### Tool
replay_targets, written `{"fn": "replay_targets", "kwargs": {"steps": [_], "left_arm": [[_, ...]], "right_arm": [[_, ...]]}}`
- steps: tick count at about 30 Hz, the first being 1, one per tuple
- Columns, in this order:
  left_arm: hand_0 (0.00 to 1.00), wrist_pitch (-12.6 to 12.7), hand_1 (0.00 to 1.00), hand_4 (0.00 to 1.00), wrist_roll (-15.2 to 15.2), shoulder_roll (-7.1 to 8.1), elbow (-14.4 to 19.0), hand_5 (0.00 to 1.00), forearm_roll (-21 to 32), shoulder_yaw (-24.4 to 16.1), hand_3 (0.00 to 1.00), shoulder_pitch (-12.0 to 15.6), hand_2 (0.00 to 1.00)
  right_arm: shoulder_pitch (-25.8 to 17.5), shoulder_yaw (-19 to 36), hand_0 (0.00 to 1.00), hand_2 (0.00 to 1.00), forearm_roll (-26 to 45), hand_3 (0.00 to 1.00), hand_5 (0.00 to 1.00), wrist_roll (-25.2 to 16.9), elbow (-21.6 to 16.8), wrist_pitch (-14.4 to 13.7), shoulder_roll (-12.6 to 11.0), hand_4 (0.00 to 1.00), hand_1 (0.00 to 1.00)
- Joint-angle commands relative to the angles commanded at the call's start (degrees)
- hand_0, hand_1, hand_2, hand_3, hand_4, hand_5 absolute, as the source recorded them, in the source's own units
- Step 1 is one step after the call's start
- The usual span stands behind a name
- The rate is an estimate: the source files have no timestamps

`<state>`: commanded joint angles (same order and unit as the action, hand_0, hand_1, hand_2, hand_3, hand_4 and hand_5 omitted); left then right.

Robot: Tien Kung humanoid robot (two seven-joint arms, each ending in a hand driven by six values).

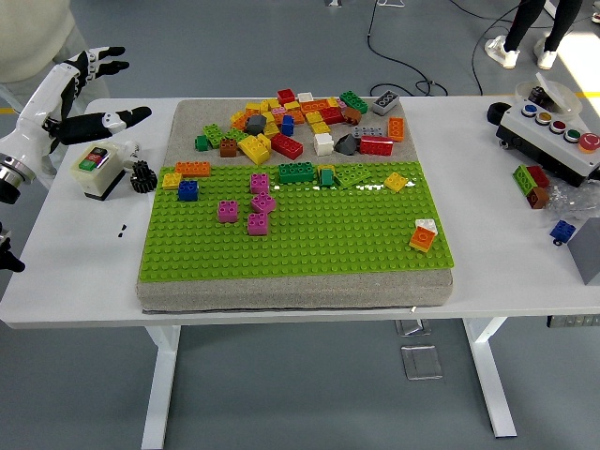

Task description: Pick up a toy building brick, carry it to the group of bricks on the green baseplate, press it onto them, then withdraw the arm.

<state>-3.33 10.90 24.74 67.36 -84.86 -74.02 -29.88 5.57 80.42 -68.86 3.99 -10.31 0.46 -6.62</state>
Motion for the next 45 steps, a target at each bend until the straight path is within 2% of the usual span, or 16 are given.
{"fn": "replay_targets", "kwargs": {"steps": [3,4,9,10,15,17,21,22,33,34,39,40,45], "left_arm": [[0.877,-0.84,0.789,0.972,0.29,-0.13,-0.83,0.284,-2.61,0.79,0.764,-0.41,0.759],[0.845,-1.10,0.767,0.940,0.37,-0.17,-1.07,0.262,-3.25,1.02,0.688,-0.52,0.737],[0.845,-3.22,0.767,0.940,1.10,-0.59,-3.01,0.262,-9.63,2.81,0.688,-1.71,0.737],[0.828,-3.87,0.750,0.884,1.51,-0.66,-3.68,0.208,-11.47,3.56,0.655,-2.17,0.694],[0.828,-5.18,0.750,0.884,2.95,-0.85,-5.63,0.208,-17.13,6.01,0.655,-3.53,0.694],[0.815,-5.56,0.744,0.852,3.82,-1.17,-7.24,0.187,-19.39,7.21,0.644,-4.34,0.674],[0.815,-5.69,0.744,0.852,4.54,-1.88,-9.18,0.187,-22.18,8.80,0.644,-5.58,0.674],[0.819,-5.71,0.745,0.869,4.60,-2.01,-9.41,0.192,-22.42,9.02,0.669,-5.77,0.696],[0.822,-5.31,0.756,0.871,5.92,-5.33,-13.57,0.172,-26.08,13.06,0.697,-9.40,0.708],[0.845,-5.33,0.797,0.940,6.01,-5.58,-13.78,0.127,-26.29,13.32,0.834,-9.61,0.780],[0.845,-4.16,0.797,0.940,6.51,-7.22,-15.44,0.127,-26.58,14.73,0.834,-10.98,0.780],[0.817,-3.41,0.756,0.843,6.77,-7.67,-15.92,0.002,-26.34,15.00,0.789,-11.28,0.687],[0.817,-0.85,0.756,0.843,7.65,-8.98,-17.60,0.002,-25.23,15.85,0.789,-12.23,0.687]], "right_arm": [[-0.07,0.00,0.748,0.723,0.07,0.654,0.488,0.02,0.00,0.00,0.01,0.906,0.679],[-0.08,0.02,0.747,0.724,0.09,0.654,0.489,0.01,0.00,-0.01,0.02,0.906,0.678],[-0.02,0.25,0.747,0.724,0.18,0.654,0.489,-0.13,0.00,-0.11,0.18,0.906,0.678],[-0.02,0.33,0.747,0.724,0.19,0.654,0.489,-0.15,0.00,-0.13,0.21,0.906,0.678],[0.01,0.43,0.747,0.724,0.33,0.654,0.489,-0.15,0.00,-0.19,0.19,0.906,0.678],[0.06,0.37,0.747,0.724,0.43,0.653,0.490,-0.15,0.00,-0.24,0.16,0.905,0.678],[0.09,0.27,0.747,0.724,0.58,0.653,0.490,-0.12,0.00,-0.27,0.15,0.905,0.678],[0.08,0.25,0.747,0.724,0.60,0.652,0.490,-0.11,0.00,-0.26,0.16,0.905,0.679],[0.23,-0.17,0.747,0.724,1.00,0.652,0.490,-0.11,0.00,-0.38,0.20,0.905,0.679],[0.23,-0.21,0.747,0.724,1.03,0.652,0.490,-0.11,0.00,-0.37,0.22,0.905,0.679],[0.15,-0.43,0.747,0.724,1.13,0.652,0.490,-0.03,0.00,-0.34,0.29,0.905,0.679],[0.18,-0.48,0.748,0.724,1.17,0.652,0.491,-0.03,0.00,-0.38,0.29,0.906,0.679],[0.32,-0.66,0.748,0.724,1.22,0.652,0.491,-0.01,0.00,-0.48,0.23,0.906,0.679]]}}
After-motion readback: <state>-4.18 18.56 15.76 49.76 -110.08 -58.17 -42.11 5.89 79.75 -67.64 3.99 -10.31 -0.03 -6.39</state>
